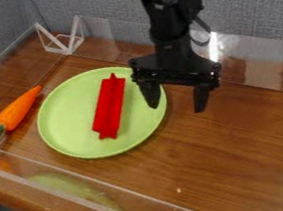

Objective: Put the red object on the green plate

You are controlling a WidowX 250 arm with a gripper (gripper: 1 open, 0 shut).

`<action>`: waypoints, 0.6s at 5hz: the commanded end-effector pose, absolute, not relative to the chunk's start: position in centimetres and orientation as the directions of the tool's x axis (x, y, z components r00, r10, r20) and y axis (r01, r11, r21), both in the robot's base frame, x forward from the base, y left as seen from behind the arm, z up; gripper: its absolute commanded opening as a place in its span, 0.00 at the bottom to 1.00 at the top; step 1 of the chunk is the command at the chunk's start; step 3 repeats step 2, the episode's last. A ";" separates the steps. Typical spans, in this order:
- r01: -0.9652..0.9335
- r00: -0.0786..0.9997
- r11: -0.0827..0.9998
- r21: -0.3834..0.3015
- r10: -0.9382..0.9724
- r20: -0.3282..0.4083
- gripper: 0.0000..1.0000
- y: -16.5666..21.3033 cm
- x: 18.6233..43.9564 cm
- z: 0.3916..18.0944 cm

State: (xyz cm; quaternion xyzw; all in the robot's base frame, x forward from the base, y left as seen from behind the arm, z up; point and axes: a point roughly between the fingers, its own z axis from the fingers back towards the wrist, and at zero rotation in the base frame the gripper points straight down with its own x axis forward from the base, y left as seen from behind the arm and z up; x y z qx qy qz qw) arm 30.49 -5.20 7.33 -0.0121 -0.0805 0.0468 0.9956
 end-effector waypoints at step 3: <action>0.007 0.963 0.999 -0.051 0.007 0.271 1.00 -5.5 32.0 11.2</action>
